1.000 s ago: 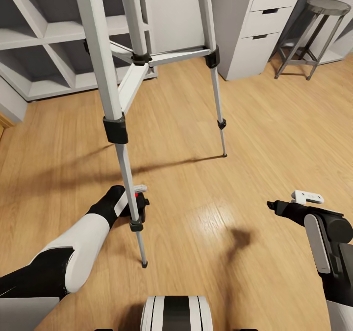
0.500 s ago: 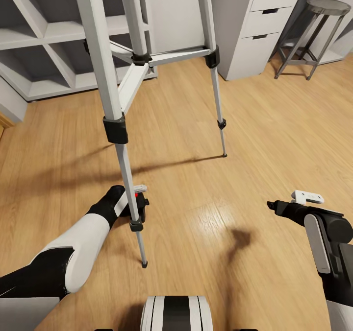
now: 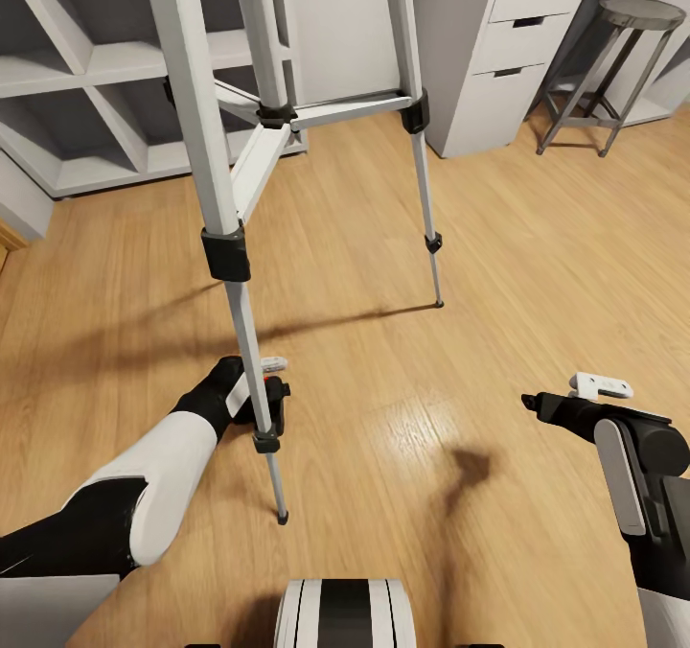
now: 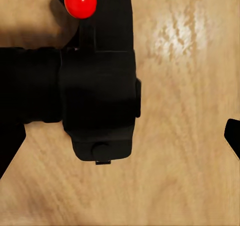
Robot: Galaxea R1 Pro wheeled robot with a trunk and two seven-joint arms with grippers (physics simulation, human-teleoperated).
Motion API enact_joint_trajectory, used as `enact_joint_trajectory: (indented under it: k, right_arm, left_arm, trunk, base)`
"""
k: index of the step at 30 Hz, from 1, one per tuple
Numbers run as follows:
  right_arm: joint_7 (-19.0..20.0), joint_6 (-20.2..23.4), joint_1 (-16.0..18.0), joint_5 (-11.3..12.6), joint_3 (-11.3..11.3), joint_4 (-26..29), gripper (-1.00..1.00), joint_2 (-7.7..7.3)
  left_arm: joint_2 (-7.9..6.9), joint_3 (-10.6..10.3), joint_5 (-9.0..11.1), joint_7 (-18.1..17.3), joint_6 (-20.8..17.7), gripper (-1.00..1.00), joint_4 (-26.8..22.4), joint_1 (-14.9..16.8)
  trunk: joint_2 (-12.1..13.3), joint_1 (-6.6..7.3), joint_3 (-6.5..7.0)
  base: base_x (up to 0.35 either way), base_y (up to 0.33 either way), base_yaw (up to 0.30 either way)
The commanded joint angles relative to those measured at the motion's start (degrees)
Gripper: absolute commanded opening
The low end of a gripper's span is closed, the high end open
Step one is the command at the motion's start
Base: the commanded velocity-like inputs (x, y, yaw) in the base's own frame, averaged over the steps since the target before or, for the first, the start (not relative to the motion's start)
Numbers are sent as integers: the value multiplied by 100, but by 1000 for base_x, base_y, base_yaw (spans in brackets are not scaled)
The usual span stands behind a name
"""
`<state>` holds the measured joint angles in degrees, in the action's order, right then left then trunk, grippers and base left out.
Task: Attach the digital camera to the camera tripod in the bedroom.
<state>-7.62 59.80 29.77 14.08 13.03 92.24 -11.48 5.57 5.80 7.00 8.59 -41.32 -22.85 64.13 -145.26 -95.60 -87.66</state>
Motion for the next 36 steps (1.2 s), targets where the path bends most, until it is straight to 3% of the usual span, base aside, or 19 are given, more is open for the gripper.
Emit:
enact_joint_trajectory:
  k: [1, 20, 36]
  right_arm:
    - [-55, 20, 3, 61, -1, 5, 100, -2]
    - [-55, 20, 3, 60, -2, 5, 100, -3]
    - [-55, 20, 3, 60, -2, 5, 100, -3]
  left_arm:
    - [9, 28, 62, 63, -23, 100, -9, 19]
    - [22, -148, 72, 95, -25, 100, -9, 86]
    - [18, -165, 73, 76, -25, 100, -9, 78]
  trunk:
    - [-1, 1, -4]
    - [-1, 1, -4]
    - [-21, -38, -336]
  base:
    - [0, 0, 0]
    - [0, 0, 0]
    - [0, 0, 0]
